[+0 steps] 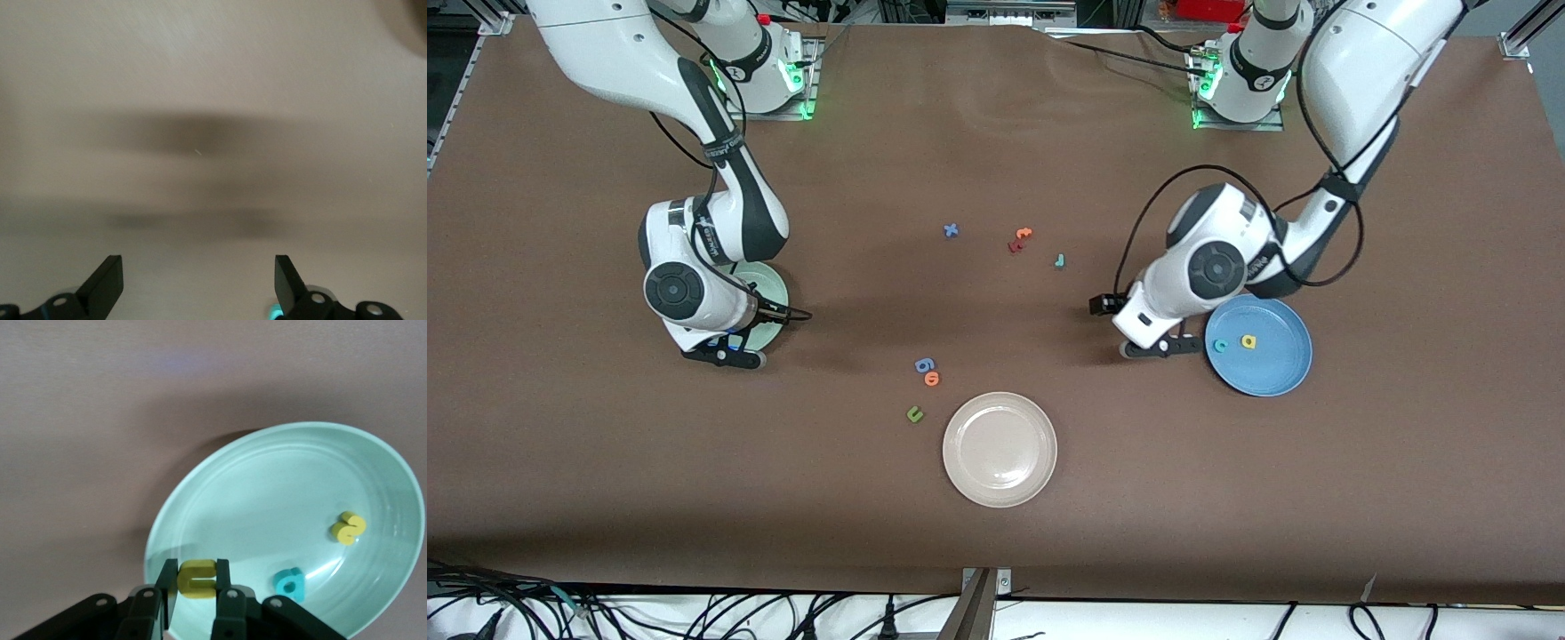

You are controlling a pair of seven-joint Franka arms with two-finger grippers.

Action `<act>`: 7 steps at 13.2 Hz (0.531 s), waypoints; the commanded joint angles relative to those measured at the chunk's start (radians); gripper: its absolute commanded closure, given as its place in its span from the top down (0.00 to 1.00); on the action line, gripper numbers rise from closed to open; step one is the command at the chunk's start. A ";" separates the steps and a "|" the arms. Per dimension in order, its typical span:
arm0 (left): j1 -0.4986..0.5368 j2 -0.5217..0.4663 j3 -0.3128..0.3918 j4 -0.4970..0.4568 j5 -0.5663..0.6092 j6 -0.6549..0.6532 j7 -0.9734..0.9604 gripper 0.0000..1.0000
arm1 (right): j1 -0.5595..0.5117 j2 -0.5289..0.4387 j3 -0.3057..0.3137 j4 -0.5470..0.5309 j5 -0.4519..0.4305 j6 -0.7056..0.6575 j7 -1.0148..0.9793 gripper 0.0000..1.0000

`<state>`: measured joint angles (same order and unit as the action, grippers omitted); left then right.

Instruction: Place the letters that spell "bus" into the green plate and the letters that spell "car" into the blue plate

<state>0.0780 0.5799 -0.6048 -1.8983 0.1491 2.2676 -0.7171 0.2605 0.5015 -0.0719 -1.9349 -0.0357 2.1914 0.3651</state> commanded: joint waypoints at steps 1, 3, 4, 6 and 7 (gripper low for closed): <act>-0.072 -0.043 0.000 -0.057 0.088 0.043 -0.196 1.00 | -0.015 0.005 0.004 0.001 -0.006 0.014 -0.028 0.00; -0.116 -0.035 0.002 -0.062 0.131 0.073 -0.303 1.00 | -0.015 0.011 0.004 0.001 -0.006 0.014 -0.031 0.05; -0.135 -0.032 0.002 -0.064 0.136 0.078 -0.324 1.00 | -0.015 0.011 0.004 0.001 -0.006 0.011 -0.031 0.39; -0.155 -0.019 0.002 -0.064 0.136 0.081 -0.355 1.00 | -0.017 0.009 0.004 -0.001 -0.006 0.005 -0.031 1.00; -0.165 -0.012 0.002 -0.070 0.141 0.084 -0.367 1.00 | -0.015 0.006 0.004 -0.001 -0.006 0.004 -0.031 1.00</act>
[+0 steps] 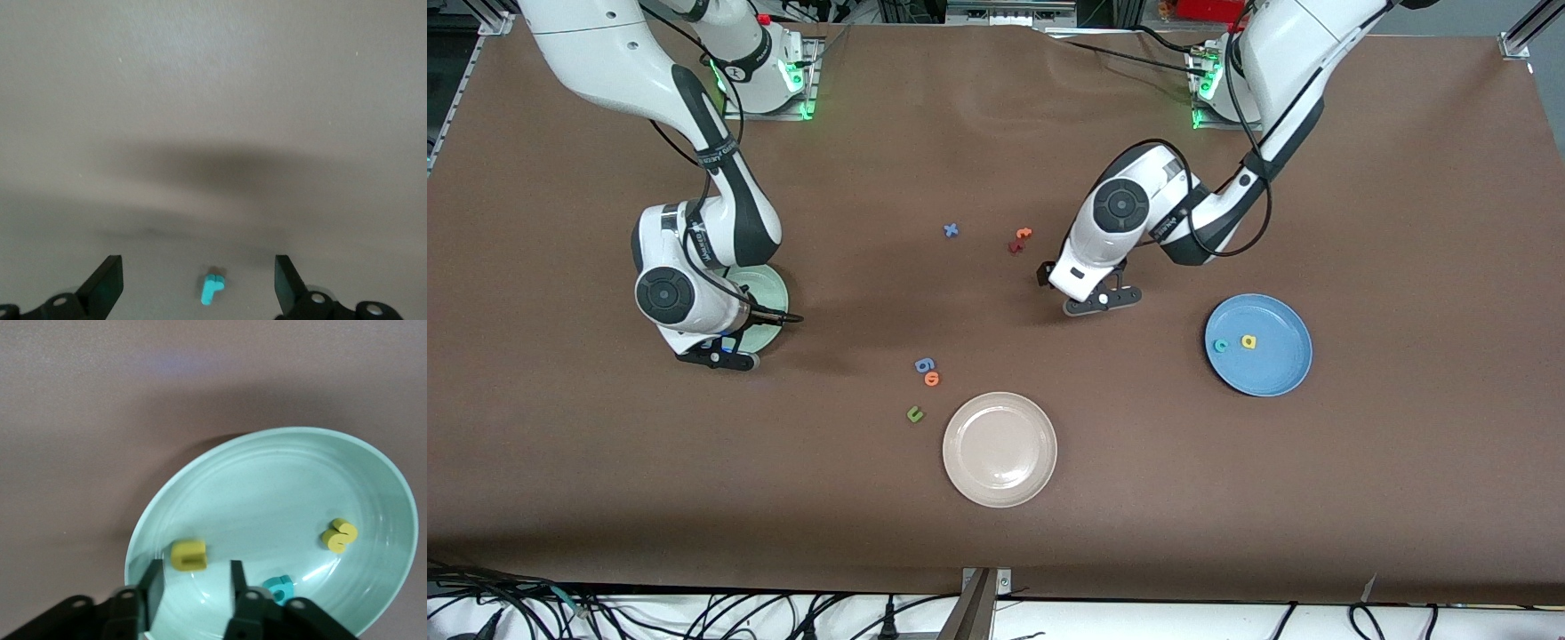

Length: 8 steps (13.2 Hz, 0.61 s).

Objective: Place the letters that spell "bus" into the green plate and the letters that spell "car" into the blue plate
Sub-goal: 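Grasp the teal v with the left gripper while the right gripper withdraws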

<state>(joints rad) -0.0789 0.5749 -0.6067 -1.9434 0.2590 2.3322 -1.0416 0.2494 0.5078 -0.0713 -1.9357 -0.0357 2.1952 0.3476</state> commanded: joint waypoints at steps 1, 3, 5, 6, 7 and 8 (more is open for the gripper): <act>-0.013 -0.007 0.004 -0.032 0.057 0.028 -0.063 1.00 | -0.004 -0.006 0.004 0.000 -0.006 -0.003 -0.015 1.00; -0.025 0.003 0.004 -0.055 0.104 0.074 -0.115 1.00 | -0.004 -0.037 0.004 0.011 -0.004 -0.043 -0.015 1.00; -0.031 0.014 0.004 -0.068 0.123 0.084 -0.127 0.99 | -0.004 -0.089 0.005 0.018 -0.003 -0.072 -0.015 1.00; -0.039 0.017 0.004 -0.068 0.123 0.084 -0.127 0.98 | -0.004 -0.107 0.004 0.032 -0.001 -0.089 -0.016 1.00; -0.053 0.019 0.004 -0.068 0.121 0.096 -0.130 0.98 | -0.004 -0.124 0.004 0.059 0.002 -0.124 -0.018 1.00; -0.056 0.028 0.004 -0.071 0.123 0.113 -0.141 0.94 | -0.004 -0.127 0.004 0.110 0.003 -0.181 -0.018 1.00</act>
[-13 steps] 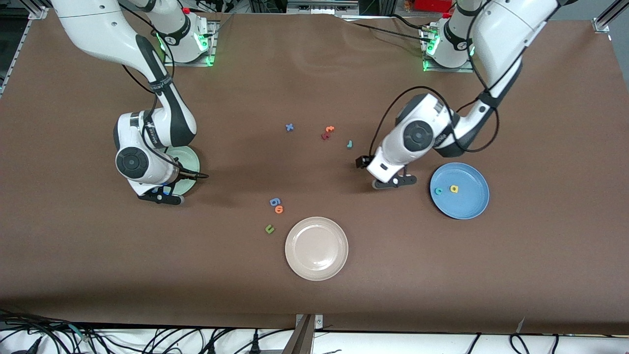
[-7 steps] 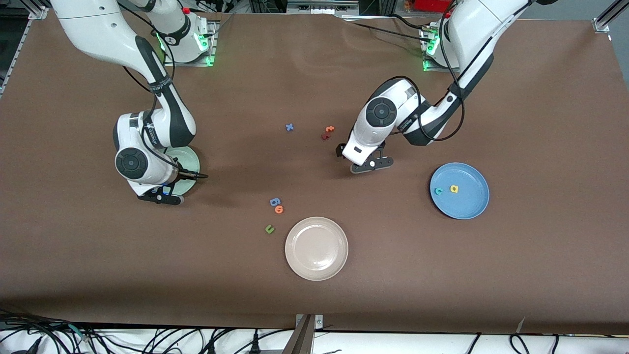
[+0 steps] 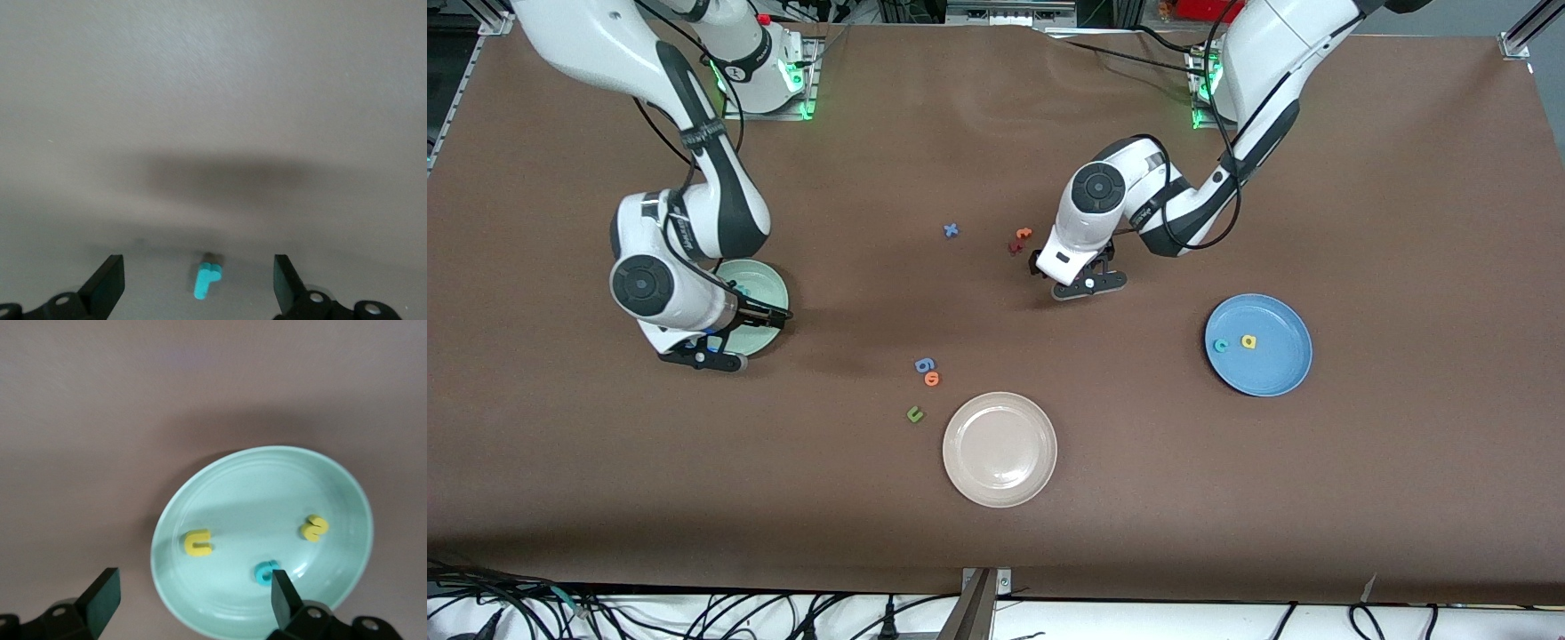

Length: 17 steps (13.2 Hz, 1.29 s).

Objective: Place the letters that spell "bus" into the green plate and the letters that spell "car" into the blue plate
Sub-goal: 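Grasp the teal v with the left gripper while the right gripper withdraws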

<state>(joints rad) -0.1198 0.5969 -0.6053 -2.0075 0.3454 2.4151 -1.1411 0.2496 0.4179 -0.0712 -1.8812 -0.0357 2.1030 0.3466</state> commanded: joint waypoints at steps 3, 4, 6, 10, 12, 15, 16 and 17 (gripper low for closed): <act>-0.020 0.018 0.002 -0.016 0.037 0.033 -0.043 0.91 | -0.018 -0.024 0.004 0.270 0.008 -0.334 -0.017 1.00; -0.020 0.018 0.002 -0.031 0.058 0.062 -0.045 0.90 | -0.026 -0.016 0.004 0.330 0.014 -0.395 -0.017 1.00; -0.015 0.009 0.002 -0.082 0.089 0.130 -0.048 0.91 | -0.055 -0.014 0.004 0.408 0.032 -0.460 -0.020 1.00; -0.029 0.004 0.002 -0.089 0.093 0.131 -0.061 0.89 | -0.113 -0.014 0.002 0.528 0.095 -0.550 -0.148 1.00; -0.041 -0.006 0.004 -0.094 0.093 0.131 -0.074 0.84 | -0.124 -0.016 0.001 0.557 0.099 -0.575 -0.165 1.00; -0.043 -0.012 0.004 -0.100 0.140 0.125 -0.091 0.83 | -0.122 -0.025 -0.008 0.563 0.086 -0.572 -0.271 1.00; -0.041 -0.011 0.004 -0.100 0.177 0.125 -0.127 0.84 | -0.127 -0.025 -0.025 0.563 0.094 -0.569 -0.308 1.00; -0.038 -0.008 0.002 -0.102 0.214 0.127 -0.155 0.84 | -0.127 -0.033 -0.025 0.562 0.089 -0.567 -0.323 1.00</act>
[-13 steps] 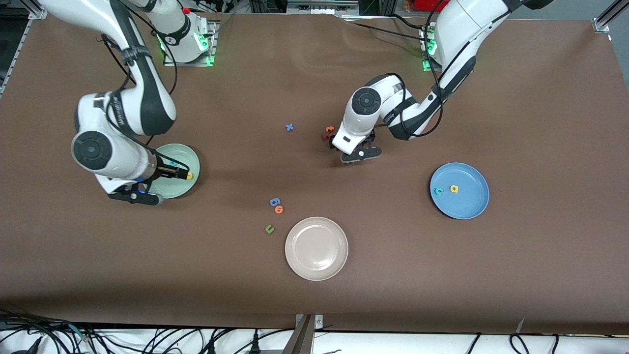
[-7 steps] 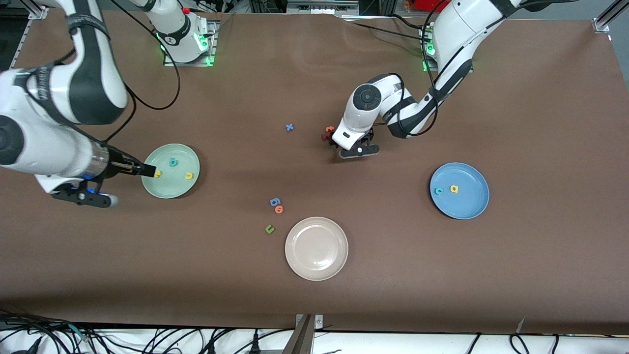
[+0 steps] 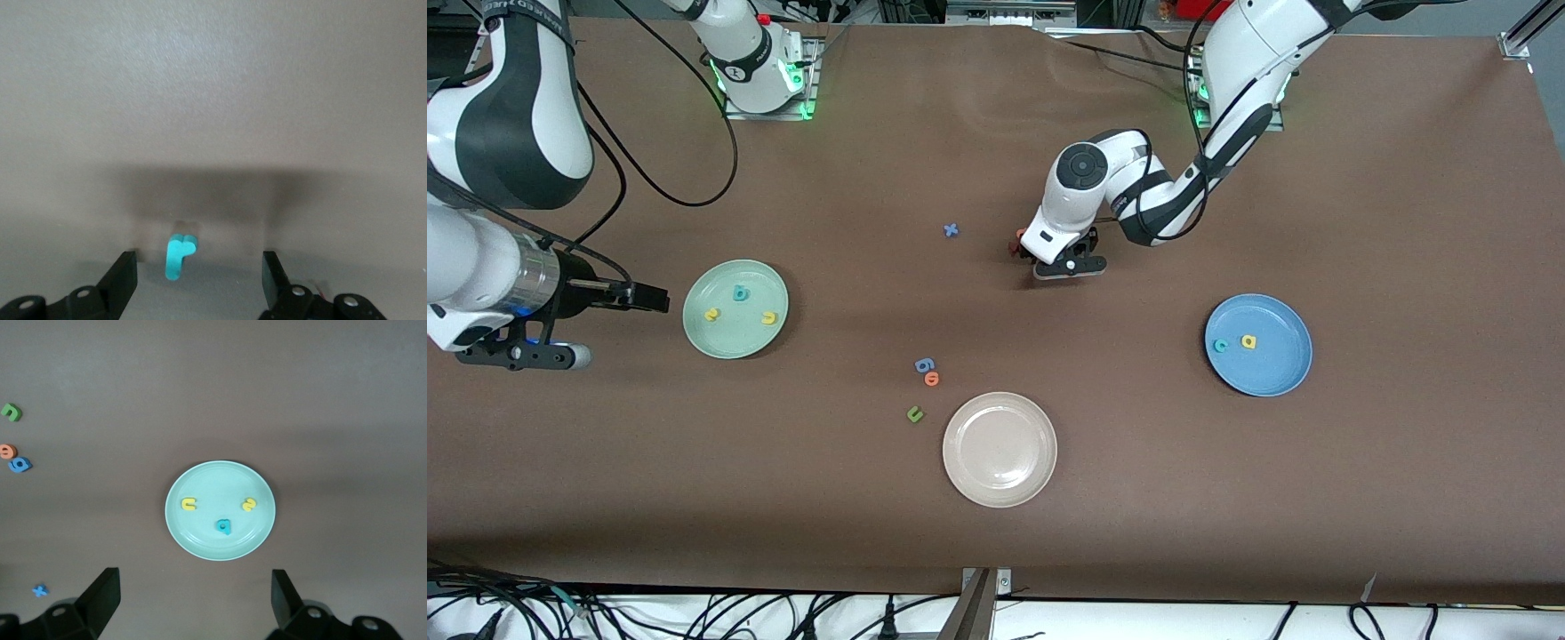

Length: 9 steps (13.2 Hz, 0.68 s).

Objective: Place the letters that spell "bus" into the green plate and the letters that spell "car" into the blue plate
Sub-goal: 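Grasp the teal v with the left gripper while the right gripper withdraws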

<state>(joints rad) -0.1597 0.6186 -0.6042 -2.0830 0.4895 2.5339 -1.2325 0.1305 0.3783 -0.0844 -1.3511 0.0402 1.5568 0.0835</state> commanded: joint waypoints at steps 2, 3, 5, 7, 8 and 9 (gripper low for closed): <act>0.005 -0.028 0.001 -0.028 0.087 0.008 -0.070 0.81 | -0.006 -0.024 -0.011 0.018 0.010 -0.020 -0.059 0.99; 0.005 -0.028 0.001 -0.028 0.087 0.008 -0.071 0.76 | -0.012 -0.056 -0.005 -0.011 0.007 -0.017 -0.054 0.99; 0.005 -0.028 0.001 -0.029 0.089 0.008 -0.071 0.67 | -0.025 -0.094 0.015 -0.064 0.006 0.021 -0.054 0.99; 0.003 -0.030 0.001 -0.037 0.087 0.006 -0.071 0.63 | -0.026 -0.131 0.020 -0.104 -0.014 0.045 -0.048 0.99; 0.003 -0.030 0.001 -0.037 0.089 0.006 -0.071 0.63 | -0.026 -0.139 0.026 -0.112 -0.022 0.045 -0.048 0.99; 0.003 -0.031 0.001 -0.039 0.089 0.006 -0.071 0.62 | -0.026 -0.159 0.031 -0.132 -0.023 0.046 -0.047 0.99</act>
<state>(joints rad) -0.1587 0.6179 -0.6035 -2.0912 0.5449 2.5339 -1.2749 0.1198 0.2865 -0.0805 -1.4030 0.0330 1.5743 0.0446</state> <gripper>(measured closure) 0.370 0.013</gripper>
